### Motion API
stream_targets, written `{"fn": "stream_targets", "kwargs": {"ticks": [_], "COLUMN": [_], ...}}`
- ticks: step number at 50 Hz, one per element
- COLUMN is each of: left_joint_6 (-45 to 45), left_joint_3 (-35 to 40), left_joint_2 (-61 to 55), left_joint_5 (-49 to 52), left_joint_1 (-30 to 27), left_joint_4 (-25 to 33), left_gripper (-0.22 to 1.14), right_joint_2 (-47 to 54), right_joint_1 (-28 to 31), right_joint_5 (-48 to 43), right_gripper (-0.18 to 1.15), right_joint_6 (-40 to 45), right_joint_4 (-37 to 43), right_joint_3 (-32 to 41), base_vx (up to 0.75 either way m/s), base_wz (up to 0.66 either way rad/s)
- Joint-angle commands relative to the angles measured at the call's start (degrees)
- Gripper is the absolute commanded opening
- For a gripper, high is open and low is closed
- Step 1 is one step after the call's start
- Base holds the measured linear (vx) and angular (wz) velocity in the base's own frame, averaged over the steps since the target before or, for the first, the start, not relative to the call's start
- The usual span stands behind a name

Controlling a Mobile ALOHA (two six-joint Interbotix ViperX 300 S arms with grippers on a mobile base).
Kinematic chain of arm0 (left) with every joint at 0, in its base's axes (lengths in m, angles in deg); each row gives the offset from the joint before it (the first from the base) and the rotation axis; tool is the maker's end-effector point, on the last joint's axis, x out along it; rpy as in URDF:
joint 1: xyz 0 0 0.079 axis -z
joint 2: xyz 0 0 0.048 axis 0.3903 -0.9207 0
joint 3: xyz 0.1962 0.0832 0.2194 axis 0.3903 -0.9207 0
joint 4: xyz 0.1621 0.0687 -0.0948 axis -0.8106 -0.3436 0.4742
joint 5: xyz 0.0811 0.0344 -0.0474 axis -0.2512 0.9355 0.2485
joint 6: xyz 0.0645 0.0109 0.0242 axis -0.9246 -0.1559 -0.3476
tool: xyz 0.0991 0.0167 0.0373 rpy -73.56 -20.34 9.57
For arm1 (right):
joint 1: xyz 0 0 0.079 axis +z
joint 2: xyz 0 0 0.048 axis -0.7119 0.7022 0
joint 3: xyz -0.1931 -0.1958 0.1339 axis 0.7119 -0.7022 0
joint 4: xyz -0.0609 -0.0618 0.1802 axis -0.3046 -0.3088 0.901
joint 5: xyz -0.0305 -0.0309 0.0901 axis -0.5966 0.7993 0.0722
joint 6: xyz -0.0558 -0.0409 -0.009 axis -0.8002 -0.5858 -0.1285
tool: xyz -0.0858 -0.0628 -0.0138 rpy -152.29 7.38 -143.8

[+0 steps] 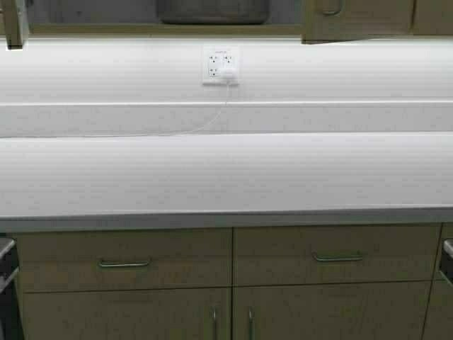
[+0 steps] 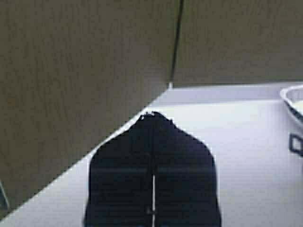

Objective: Open the cabinet, put the pot inside, then close it

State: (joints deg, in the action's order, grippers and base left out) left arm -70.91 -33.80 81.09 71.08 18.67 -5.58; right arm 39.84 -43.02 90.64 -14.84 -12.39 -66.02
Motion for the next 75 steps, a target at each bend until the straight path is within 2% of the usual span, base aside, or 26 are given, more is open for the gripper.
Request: {"fn": "stream_targets", "kwargs": {"ticks": [1, 8, 21, 24, 29, 39, 47, 60, 75], "left_joint_6": [-0.09, -0.35, -0.62, -0.79, -0.97, -0.97, -1.05, -1.05, -0.97], "left_joint_3": [4.22, 8.88, 18.02, 19.34, 18.46, 10.2, 8.61, 12.48, 22.94], "left_joint_2": [-5.45, -13.01, -24.79, -26.72, -26.28, -16.7, -14.5, -20.92, -34.19], "left_joint_5": [-1.23, -3.69, -4.75, -4.66, -4.66, -5.27, -5.63, -7.91, -8.61], "left_joint_1": [0.18, 3.6, 19.95, 22.15, 23.12, 23.12, 23.38, 27.6, 27.6], "left_joint_4": [0.44, 3.16, 3.78, 3.52, 3.69, 3.6, 3.78, 3.78, 3.78], "left_gripper": [0.03, 0.03, 0.03, 0.03, 0.03, 0.03, 0.03, 0.03, 0.03], "right_joint_2": [-1.85, -1.67, 0.09, 0.79, 1.49, 2.11, 3.16, 5.01, 5.54], "right_joint_1": [0.7, 2.29, 5.19, 5.98, 7.47, 10.28, 13.89, 19.69, 20.04], "right_joint_5": [-0.18, 0.0, 0.09, 0.09, 0.18, 0.35, 0.35, 0.35, 0.18], "right_gripper": [0.06, 0.06, 0.06, 0.06, 0.06, 0.06, 0.06, 0.06, 0.06], "right_joint_6": [-0.09, -0.18, 0.0, 0.18, 0.09, -0.09, 0.0, 0.09, -0.09], "right_joint_4": [0.35, 0.26, 0.35, 0.35, 0.35, 0.35, 0.7, 0.7, 0.62], "right_joint_3": [-0.18, -0.53, -0.62, -0.44, -0.18, 0.09, 0.18, 0.26, 0.97], "base_vx": [0.02, 0.02, 0.01, 0.01, 0.0, 0.01, 0.02, 0.01, 0.02], "base_wz": [0.03, 0.02, 0.01, 0.04, 0.02, -0.02, 0.02, -0.01, 0.01]}}
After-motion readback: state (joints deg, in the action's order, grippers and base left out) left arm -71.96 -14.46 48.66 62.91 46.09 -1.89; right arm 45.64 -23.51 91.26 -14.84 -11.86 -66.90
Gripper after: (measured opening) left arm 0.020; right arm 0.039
